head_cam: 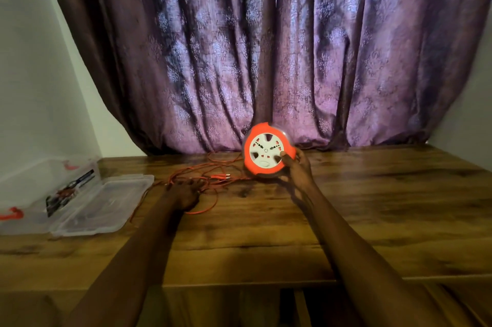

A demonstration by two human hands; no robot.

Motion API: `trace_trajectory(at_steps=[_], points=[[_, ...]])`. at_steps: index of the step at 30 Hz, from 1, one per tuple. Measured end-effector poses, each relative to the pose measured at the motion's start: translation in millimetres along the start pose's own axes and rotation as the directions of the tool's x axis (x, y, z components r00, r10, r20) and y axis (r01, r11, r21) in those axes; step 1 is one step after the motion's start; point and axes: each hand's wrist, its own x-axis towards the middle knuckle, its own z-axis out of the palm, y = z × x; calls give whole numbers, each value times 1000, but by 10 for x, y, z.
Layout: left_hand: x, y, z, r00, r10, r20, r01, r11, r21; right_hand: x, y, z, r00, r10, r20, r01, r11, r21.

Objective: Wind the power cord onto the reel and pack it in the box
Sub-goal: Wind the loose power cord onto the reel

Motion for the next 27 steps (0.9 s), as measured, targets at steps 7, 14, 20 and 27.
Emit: trace_trajectory(at_steps=[7,14,20,27], points=[[-1,962,-332,956,-97,-276,-223,370,-902,151,40,-42,1000,11,10,-11,997,71],[362,1638,-233,996,-84,0,-30,-349,-937,280,117,-146,998,21,51,-29,988,154],[530,1779,-161,983,-184,-3,-113,-591,-798,405,260,-92,998,-43,56,43,999,-3],[717,1710,17,946,-291,-144,-263,-426,-866,603,237,-182,656,-548,519,610,-20,-792]])
